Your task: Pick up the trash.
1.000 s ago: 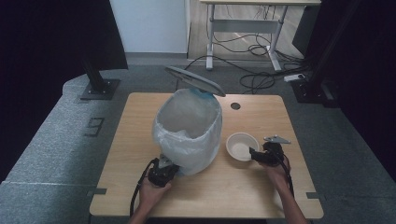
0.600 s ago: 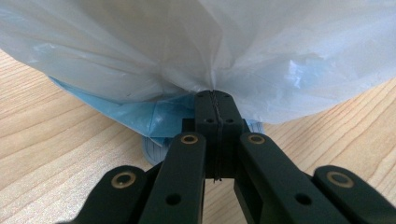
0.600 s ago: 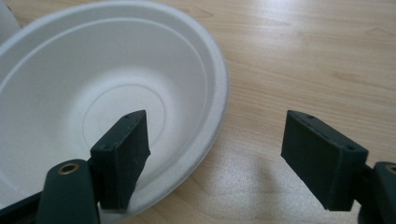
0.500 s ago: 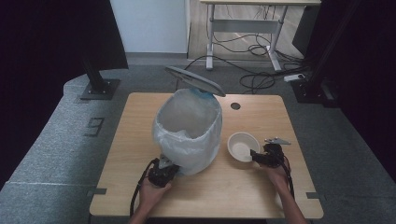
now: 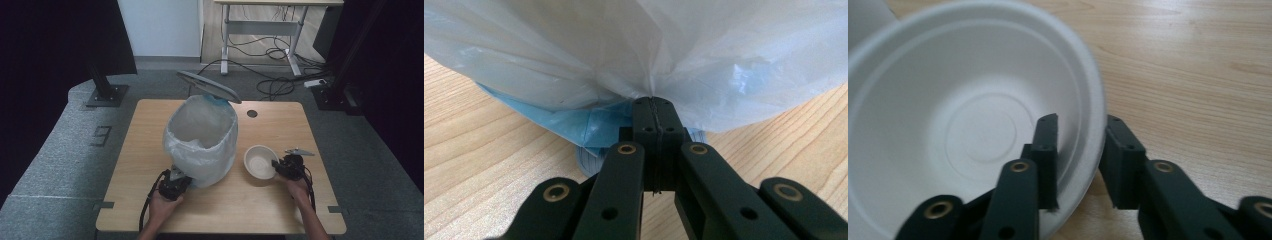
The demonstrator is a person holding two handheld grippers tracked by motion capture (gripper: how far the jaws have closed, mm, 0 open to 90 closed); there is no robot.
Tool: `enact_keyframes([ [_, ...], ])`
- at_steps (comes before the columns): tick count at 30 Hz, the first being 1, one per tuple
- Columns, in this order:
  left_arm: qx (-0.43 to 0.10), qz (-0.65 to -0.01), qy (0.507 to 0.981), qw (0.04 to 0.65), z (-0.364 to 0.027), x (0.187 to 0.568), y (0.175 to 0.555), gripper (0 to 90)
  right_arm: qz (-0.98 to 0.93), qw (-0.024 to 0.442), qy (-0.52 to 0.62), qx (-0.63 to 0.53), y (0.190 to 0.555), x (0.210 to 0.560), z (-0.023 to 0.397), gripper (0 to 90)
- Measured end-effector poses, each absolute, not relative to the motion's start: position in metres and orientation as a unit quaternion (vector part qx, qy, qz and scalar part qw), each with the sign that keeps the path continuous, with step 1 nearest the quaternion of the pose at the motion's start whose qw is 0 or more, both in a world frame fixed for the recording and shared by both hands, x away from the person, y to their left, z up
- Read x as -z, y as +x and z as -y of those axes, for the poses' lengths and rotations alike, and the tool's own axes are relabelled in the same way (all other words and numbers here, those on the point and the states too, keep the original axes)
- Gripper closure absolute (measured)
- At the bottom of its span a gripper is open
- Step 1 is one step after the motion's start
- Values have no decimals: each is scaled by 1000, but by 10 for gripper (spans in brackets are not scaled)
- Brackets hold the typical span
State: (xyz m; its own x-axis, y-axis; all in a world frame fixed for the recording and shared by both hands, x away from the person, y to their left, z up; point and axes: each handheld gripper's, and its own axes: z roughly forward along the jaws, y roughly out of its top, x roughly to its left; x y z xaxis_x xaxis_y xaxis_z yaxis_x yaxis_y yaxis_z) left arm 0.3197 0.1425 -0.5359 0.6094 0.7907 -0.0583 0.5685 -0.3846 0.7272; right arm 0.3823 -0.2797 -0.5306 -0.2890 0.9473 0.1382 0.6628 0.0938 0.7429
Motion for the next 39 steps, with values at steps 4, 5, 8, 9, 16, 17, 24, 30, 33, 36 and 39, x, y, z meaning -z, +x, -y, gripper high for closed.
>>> enact_keyframes([
  [4, -151, -415, 818, 368, -143, 536, 320, 900, -707, 185, 564, -383, 380, 526, 282, 774],
  [5, -151, -415, 818, 368, -143, 536, 320, 900, -706, 183, 563, -388, 379, 524, 283, 785],
  [8, -150, -414, 819, 368, -143, 536, 320, 900, -702, 174, 561, -404, 375, 519, 286, 799],
  [9, -150, -414, 819, 368, -143, 536, 320, 900, -699, 170, 560, -410, 374, 518, 287, 803],
  [16, -150, -414, 819, 368, -143, 536, 320, 900, -690, 162, 554, -436, 367, 508, 292, 823],
  [17, -150, -414, 819, 368, -143, 536, 320, 900, -688, 159, 553, -442, 366, 505, 294, 826],
  [24, -149, -414, 819, 368, -143, 536, 320, 900, -679, 152, 553, -459, 361, 500, 299, 828],
  [30, -149, -413, 820, 368, -143, 536, 320, 900, -667, 153, 548, -481, 355, 489, 304, 828],
  [33, -149, -413, 820, 368, -143, 536, 320, 900, -661, 155, 544, -494, 351, 482, 306, 828],
  [36, -149, -413, 820, 368, -143, 536, 320, 900, -656, 156, 537, -507, 346, 473, 308, 828],
  [39, -149, -413, 820, 368, -143, 536, 320, 900, -655, 158, 531, -514, 343, 468, 306, 828],
])
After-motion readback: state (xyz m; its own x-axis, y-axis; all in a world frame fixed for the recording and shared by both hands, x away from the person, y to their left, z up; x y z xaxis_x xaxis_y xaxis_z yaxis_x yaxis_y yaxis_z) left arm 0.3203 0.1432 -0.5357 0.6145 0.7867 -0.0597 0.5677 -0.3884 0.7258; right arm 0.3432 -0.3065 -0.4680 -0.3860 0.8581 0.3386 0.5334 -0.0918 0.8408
